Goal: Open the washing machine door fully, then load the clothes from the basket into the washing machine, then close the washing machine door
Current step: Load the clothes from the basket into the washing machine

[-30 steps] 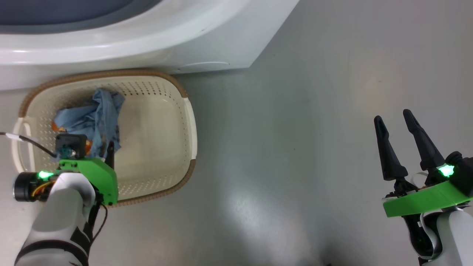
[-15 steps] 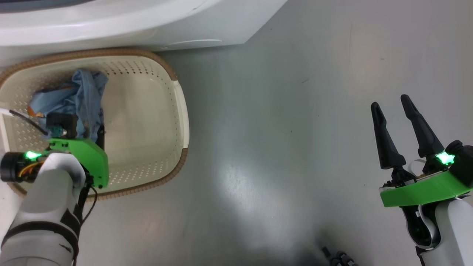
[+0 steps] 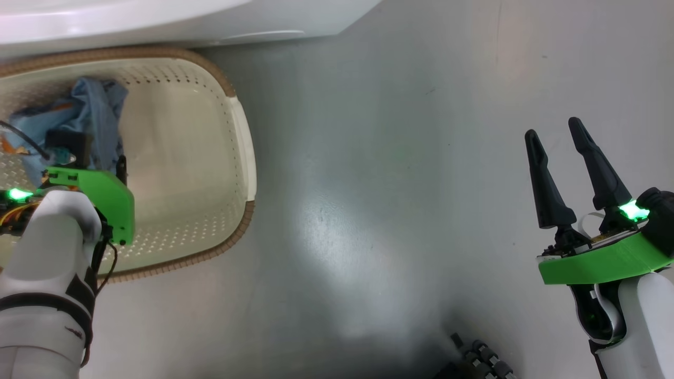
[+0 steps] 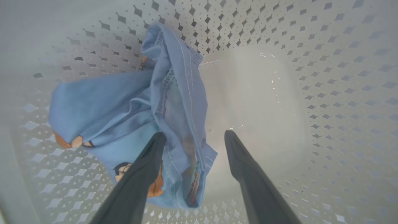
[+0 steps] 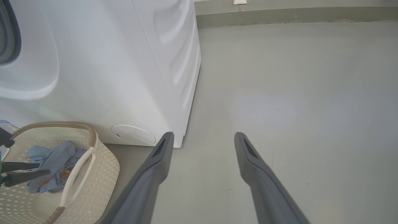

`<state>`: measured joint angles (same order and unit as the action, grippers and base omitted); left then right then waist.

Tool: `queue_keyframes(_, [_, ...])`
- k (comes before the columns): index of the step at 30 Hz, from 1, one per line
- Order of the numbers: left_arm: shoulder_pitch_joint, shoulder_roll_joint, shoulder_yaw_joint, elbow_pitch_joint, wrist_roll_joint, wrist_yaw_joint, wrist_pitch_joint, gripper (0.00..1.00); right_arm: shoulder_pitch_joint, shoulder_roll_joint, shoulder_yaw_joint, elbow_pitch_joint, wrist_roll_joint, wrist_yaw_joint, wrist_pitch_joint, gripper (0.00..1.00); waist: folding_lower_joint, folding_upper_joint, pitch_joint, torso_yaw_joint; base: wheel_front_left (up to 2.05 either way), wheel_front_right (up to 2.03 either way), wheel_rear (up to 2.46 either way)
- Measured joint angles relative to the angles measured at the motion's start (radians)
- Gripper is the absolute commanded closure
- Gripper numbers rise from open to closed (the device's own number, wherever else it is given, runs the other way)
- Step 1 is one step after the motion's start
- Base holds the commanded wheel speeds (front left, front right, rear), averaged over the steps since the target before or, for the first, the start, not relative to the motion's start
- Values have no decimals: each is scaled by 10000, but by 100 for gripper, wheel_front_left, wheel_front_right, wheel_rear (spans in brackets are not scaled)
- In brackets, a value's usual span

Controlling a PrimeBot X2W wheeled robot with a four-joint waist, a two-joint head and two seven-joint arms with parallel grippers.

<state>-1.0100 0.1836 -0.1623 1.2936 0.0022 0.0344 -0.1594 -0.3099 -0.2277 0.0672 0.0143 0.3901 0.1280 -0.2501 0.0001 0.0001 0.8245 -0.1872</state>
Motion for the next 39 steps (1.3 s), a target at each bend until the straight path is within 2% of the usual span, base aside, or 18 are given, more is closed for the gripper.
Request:
queue_keyframes(13, [-25, 345, -332, 8, 0, 136, 798, 0, -120, 17, 209, -52, 2, 0, -69, 0, -1, 0, 258, -269, 0, 0, 0])
queue_keyframes(14, [-25, 382, -389, 8, 8, 136, 865, 4, -174, 13, 217, -65, 2, 0, -69, 0, -1, 0, 262, -296, 0, 0, 0])
queue_keyframes(15, [-25, 456, -445, 10, 12, 136, 917, 48, -204, 10, 222, -104, 2, 0, -69, 0, -1, 0, 269, -343, 0, 0, 0])
queue_keyframes(17, [-29, 497, -483, 10, 12, 136, 968, 100, -203, 4, 222, -109, 2, 0, -69, 0, -1, 0, 285, -368, 0, 0, 0])
queue_keyframes(25, [-41, 487, -537, 10, -100, 138, 840, 100, -203, -27, 186, -102, 0, 0, -69, 0, -1, 0, 175, -274, 0, 0, 0])
queue_keyframes(34, [175, 111, 48, 2, -993, 224, -602, 100, -178, -100, 163, 52, 0, 0, -69, 0, -1, 0, -538, 70, 0, 0, 0])
queue_keyframes(39, [876, -2, 343, -341, -1442, 119, -884, 100, 81, -224, 121, 228, -2, 0, -71, 0, -2, 0, -1205, 259, 0, 0, 0])
